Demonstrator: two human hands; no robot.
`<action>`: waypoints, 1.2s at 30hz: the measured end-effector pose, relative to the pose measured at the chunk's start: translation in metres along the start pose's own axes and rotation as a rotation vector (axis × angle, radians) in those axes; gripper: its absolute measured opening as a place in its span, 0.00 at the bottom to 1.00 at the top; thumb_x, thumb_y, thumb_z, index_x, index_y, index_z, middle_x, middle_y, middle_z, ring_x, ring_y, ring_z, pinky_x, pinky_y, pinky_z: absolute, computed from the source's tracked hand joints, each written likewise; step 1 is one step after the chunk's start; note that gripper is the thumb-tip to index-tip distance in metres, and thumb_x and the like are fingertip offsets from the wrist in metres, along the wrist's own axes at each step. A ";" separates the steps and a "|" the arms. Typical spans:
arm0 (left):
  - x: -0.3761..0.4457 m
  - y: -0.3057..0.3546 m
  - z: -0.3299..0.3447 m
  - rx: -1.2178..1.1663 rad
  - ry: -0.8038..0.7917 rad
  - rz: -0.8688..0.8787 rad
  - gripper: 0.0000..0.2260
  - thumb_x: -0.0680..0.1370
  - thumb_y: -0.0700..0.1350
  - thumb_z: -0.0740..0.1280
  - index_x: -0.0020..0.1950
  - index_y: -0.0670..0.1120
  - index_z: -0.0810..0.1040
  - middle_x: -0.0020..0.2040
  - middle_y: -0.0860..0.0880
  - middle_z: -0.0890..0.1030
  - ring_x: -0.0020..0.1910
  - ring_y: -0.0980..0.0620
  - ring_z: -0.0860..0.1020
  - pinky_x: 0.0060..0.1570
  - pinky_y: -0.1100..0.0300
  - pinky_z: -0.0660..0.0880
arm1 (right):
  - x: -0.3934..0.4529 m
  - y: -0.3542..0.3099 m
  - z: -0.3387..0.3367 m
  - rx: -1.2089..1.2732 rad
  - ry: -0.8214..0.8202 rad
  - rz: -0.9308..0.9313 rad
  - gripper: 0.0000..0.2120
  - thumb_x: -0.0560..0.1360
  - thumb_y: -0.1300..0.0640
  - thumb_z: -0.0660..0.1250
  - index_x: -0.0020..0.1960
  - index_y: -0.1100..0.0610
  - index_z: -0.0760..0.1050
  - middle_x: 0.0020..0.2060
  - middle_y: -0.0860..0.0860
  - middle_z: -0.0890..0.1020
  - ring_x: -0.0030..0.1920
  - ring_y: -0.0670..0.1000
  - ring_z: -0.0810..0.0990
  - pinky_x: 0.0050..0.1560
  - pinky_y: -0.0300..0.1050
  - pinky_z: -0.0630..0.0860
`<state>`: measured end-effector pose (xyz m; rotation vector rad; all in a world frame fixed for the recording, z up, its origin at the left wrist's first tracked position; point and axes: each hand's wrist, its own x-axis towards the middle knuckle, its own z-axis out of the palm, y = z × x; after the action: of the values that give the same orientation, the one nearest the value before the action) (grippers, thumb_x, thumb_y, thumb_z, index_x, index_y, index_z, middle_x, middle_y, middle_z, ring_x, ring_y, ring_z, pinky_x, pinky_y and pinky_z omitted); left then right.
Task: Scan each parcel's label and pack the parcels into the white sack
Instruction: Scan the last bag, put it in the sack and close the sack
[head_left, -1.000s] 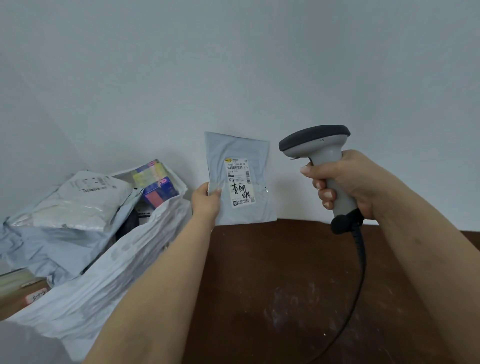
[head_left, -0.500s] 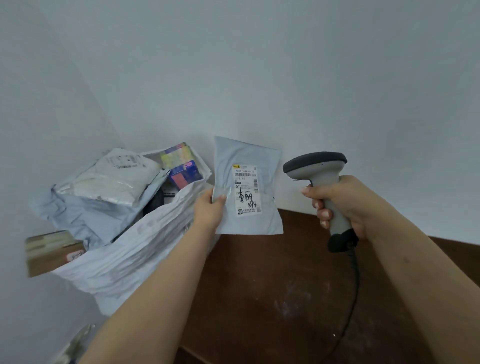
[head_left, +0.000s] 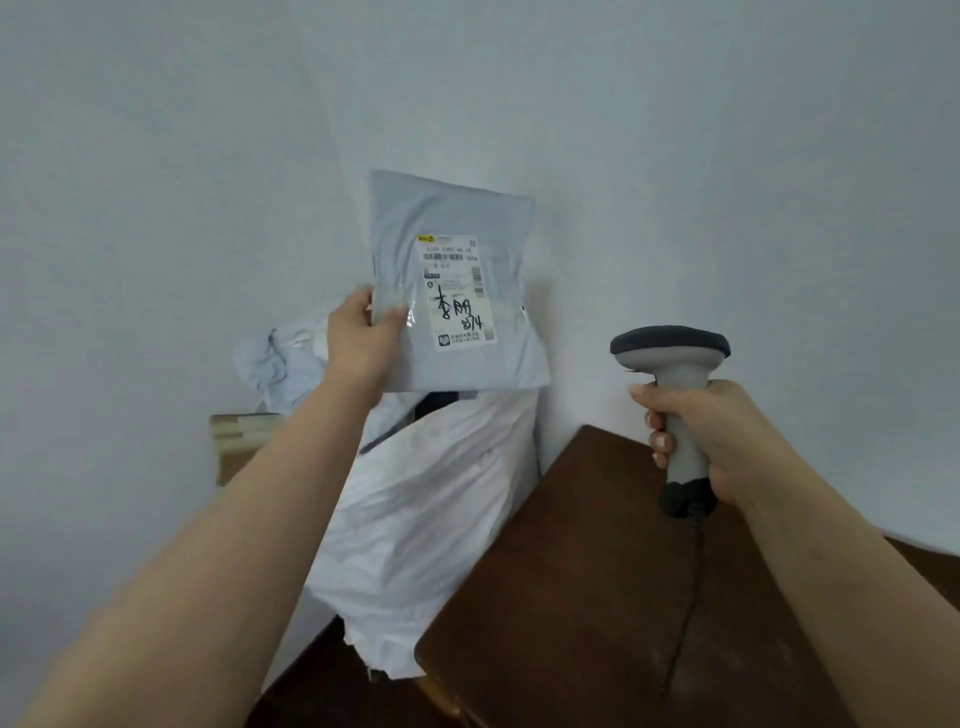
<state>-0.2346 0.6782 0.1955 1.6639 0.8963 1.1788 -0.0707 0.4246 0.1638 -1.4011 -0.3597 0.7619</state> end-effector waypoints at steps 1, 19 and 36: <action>0.018 0.005 -0.023 -0.039 0.062 0.010 0.06 0.75 0.41 0.69 0.50 0.49 0.77 0.44 0.49 0.82 0.44 0.50 0.80 0.49 0.53 0.79 | 0.003 0.001 0.016 0.007 0.003 -0.019 0.08 0.75 0.62 0.71 0.42 0.60 0.71 0.28 0.53 0.72 0.22 0.47 0.68 0.22 0.40 0.69; 0.155 -0.094 -0.140 0.522 -0.670 0.212 0.36 0.74 0.57 0.71 0.78 0.52 0.59 0.78 0.47 0.60 0.76 0.49 0.59 0.73 0.53 0.57 | 0.034 0.099 0.243 0.004 0.596 -0.060 0.15 0.69 0.55 0.78 0.39 0.65 0.77 0.31 0.61 0.80 0.26 0.55 0.74 0.37 0.53 0.77; 0.145 -0.149 -0.089 0.865 -0.811 0.220 0.38 0.72 0.61 0.71 0.77 0.62 0.54 0.79 0.47 0.49 0.77 0.36 0.46 0.70 0.34 0.58 | 0.069 0.077 0.288 0.053 0.617 -0.136 0.13 0.72 0.64 0.74 0.53 0.61 0.73 0.33 0.56 0.76 0.27 0.52 0.74 0.34 0.46 0.74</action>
<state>-0.2881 0.8832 0.1160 2.6855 0.7150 0.0965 -0.2276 0.6847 0.1235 -1.4683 0.0486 0.2012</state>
